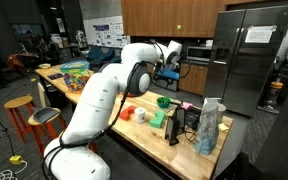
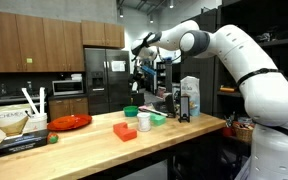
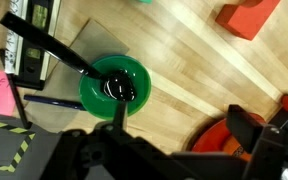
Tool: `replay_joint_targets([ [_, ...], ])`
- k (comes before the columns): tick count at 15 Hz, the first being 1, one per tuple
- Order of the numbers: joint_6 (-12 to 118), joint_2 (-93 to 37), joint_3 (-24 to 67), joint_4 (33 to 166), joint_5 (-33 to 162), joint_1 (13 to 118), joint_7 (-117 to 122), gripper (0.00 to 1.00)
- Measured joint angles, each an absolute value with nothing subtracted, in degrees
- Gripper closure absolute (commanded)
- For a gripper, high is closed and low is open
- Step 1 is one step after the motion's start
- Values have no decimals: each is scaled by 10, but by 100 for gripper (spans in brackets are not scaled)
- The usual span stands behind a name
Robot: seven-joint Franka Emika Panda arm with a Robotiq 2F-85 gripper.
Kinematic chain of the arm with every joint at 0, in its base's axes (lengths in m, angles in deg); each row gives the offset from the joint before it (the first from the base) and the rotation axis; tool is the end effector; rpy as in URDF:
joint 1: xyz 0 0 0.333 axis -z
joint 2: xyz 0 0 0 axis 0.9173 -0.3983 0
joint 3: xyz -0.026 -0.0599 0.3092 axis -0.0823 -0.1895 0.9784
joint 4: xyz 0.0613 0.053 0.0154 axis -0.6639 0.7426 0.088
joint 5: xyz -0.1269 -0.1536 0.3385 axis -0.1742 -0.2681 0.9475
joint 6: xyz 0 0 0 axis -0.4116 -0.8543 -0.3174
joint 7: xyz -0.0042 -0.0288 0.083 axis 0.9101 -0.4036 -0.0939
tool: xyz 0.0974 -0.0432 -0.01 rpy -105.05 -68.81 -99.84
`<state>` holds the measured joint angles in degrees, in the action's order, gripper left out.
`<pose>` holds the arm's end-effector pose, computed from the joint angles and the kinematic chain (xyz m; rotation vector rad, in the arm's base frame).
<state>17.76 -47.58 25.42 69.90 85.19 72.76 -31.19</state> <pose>0.7332 -0.0498 0.4668 -2.8002 -0.5017 -0.1685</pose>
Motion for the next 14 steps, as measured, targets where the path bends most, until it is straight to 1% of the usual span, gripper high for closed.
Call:
replay_joint_targets([
  [14,178,-478,253,703,851,727,-317,0],
])
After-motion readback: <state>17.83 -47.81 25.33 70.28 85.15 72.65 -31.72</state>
